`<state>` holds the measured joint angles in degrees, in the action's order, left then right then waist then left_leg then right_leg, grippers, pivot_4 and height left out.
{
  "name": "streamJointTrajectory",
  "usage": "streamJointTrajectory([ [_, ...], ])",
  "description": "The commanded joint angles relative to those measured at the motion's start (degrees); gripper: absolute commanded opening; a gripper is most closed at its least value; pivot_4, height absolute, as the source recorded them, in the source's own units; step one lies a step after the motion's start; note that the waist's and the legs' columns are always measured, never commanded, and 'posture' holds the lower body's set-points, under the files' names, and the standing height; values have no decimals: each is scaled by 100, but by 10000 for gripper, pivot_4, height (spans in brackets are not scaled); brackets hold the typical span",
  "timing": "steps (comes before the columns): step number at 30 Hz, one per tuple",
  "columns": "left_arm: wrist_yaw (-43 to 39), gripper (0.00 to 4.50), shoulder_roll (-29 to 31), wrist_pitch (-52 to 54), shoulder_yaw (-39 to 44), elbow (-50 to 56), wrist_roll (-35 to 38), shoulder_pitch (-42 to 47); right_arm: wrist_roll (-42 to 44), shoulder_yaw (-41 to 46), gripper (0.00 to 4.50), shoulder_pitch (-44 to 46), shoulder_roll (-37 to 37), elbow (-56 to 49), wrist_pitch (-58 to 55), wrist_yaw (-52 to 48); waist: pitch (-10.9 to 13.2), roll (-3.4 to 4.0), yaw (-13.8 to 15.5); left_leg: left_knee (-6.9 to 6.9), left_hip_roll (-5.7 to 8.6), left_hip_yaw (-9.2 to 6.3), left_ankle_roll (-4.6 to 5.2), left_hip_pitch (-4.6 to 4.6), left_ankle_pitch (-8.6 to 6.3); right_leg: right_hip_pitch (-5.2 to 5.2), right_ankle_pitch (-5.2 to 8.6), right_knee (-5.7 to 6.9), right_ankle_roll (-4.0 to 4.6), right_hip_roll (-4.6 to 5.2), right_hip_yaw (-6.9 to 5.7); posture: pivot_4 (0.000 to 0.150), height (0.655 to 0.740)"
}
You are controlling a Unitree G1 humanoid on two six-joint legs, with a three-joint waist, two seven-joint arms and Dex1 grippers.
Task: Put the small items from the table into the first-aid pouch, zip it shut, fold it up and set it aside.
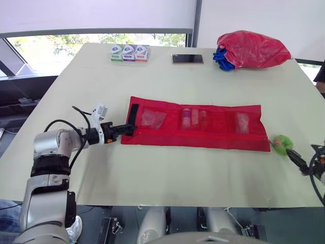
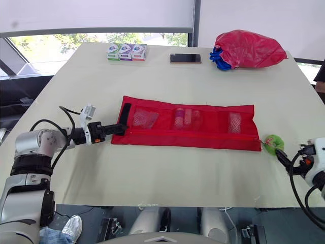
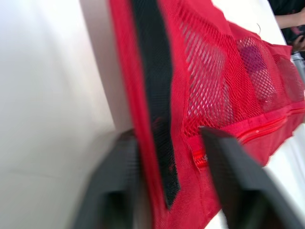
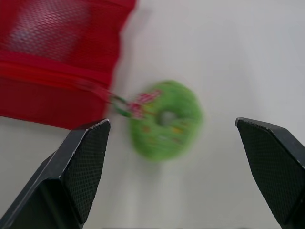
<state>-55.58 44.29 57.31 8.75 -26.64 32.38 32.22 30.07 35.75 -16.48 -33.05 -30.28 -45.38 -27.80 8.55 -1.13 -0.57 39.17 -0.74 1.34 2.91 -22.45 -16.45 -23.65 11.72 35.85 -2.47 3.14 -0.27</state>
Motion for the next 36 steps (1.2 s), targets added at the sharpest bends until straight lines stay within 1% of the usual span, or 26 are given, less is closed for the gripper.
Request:
streamJointTrajectory([
  [1, -100, 38080, 311, -595, -47, 461, -319, -54, 543, 30, 45000, 6, 438, -589, -311, 339, 0, -2, -3, 0, -1, -2, 0, -1, 0, 0, 0, -1, 1, 2, -1, 1500, 7400],
  [3, -229, 44062, 310, -777, -109, 856, -307, 18, 830, -82, 45000, 75, 791, -785, -478, 599, 1, -1, 6, -1, -2, -3, -1, -3, 0, -1, 0, -1, 2, 9, 2, 1500, 7400],
  [7, -638, 44062, 296, -1135, -303, 1727, -229, 197, 1210, -172, 45000, 145, 1346, -921, -710, 1133, 3, 2, 74, 0, 5, -6, -3, -17, 0, -11, -1, -1, 5, 45, -1, 1500, 7400],
  [10, -922, 44062, 243, -1365, -384, 2125, -131, 367, 1465, -168, 45000, 121, 1649, -939, -845, 1517, 3, 2, 137, -1, 12, -6, -3, -26, -1, -16, -1, -8, 7, 66, -14, 1500, 7400],
  [14, -1315, 44062, 152, -1416, -519, 2679, 127, 573, 1827, -264, 45000, 43, 2065, -969, -944, 2002, 4, 7, 133, -10, 18, -4, -2, -29, -1, -21, 0, -10, 8, 85, -32, 1500, 7400],
  [18, -1610, 44062, 70, -1228, -671, 3316, 509, 780, 1895, -384, 45000, -49, 2414, -869, -926, 2448, 4, 7, 130, -13, 18, -7, -1, -33, 0, -24, 3, -9, 13, 78, -38, 1500, 7400],
  [20, -1795, 44062, 86, -891, -682, 3603, 913, 869, 2019, -404, 45000, -37, 2570, -793, -811, 2537, 4, 7, 122, -11, 19, -4, 0, -32, 0, -23, 4, -9, 11, 71, -36, 1500, 7400],
  [23, -1989, 44062, 164, -666, -710, 3834, 1210, 931, 2197, -419, 45000, 7, 2693, -718, -707, 2681, 3, 7, 102, -11, 17, -2, 1, -26, 0, -23, 6, -8, 7, 33, -41, 1500, 7400],
  [28, -2489, 44062, 264, -955, -964, 4301, 1256, 930, 2576, -396, 45000, 434, 3020, -283, -454, 3137, 3, 3, 35, -9, 8, 0, 0, -18, 1, -18, 17, -6, -11, -11, -23, 1500, 7400],
  [30, -2506, 44062, 198, -967, -954, 4390, 1350, 918, 2727, -377, 45000, 595, 3145, -128, -320, 3285, 3, 3, -16, -3, 7, 2, 0, -14, 1, -13, 18, -6, -13, -13, -15, 1500, 7400],
  [36, -2568, 44062, 209, -1270, -1061, 4488, 1215, 829, 2818, -584, 45000, 848, 3178, 68, 15, 3370, 4, 5, -29, -4, 5, 4, 0, -8, 1, -10, 18, -6, -12, -18, -10, 1500, 7400],
])
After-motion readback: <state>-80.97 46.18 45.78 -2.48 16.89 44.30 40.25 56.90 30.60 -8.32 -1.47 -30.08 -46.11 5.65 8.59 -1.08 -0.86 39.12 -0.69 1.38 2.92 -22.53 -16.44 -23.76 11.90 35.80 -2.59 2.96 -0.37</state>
